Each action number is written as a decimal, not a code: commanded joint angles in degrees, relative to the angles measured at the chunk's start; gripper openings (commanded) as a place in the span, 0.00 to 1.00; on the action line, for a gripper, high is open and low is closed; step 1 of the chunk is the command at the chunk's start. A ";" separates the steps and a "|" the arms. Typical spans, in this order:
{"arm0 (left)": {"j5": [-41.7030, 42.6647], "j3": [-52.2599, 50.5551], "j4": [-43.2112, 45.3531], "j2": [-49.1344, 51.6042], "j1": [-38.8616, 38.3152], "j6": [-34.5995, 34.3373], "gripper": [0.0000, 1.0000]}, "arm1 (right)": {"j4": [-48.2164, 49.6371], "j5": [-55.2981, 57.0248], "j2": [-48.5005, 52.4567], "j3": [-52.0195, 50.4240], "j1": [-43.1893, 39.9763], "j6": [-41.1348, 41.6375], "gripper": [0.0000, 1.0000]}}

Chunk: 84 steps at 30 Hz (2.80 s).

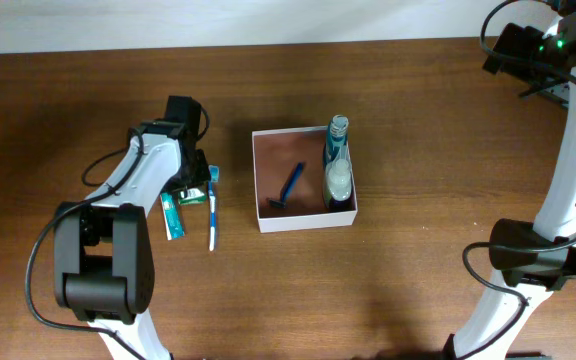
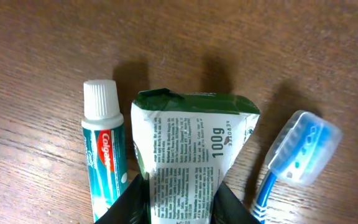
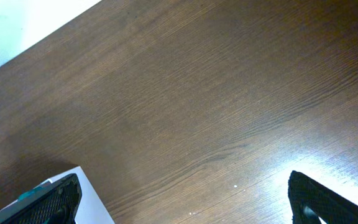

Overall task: Pack container
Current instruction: 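Close the left gripper on the soap bar pack and lift it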

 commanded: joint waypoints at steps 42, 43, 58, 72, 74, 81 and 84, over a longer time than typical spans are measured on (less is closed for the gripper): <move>0.66 0.15 5.31 2.62 0.35 7.41 0.72 | -0.33 0.48 -0.83 0.09 -0.15 -0.52 0.98; 0.68 0.15 5.14 2.64 0.35 7.37 0.73 | -0.33 0.48 -0.83 0.09 -0.15 -0.52 0.99; 0.68 -0.31 4.70 4.81 0.35 7.37 0.73 | -0.31 0.48 -0.83 0.09 -0.15 -0.52 0.98; 0.66 -0.31 4.72 5.14 0.35 7.34 0.70 | -0.33 0.48 -0.83 0.09 -0.15 -0.52 0.98; 0.66 -0.31 4.72 5.14 0.35 7.34 0.64 | -0.33 0.48 -0.83 0.09 -0.15 -0.52 0.98; 0.68 -0.31 4.74 5.14 0.35 7.37 0.35 | -0.33 0.48 -0.83 0.09 -0.15 -0.52 0.98; 0.66 -0.28 4.72 5.14 0.35 7.37 0.28 | -0.31 0.48 -0.83 0.09 -0.15 -0.52 0.98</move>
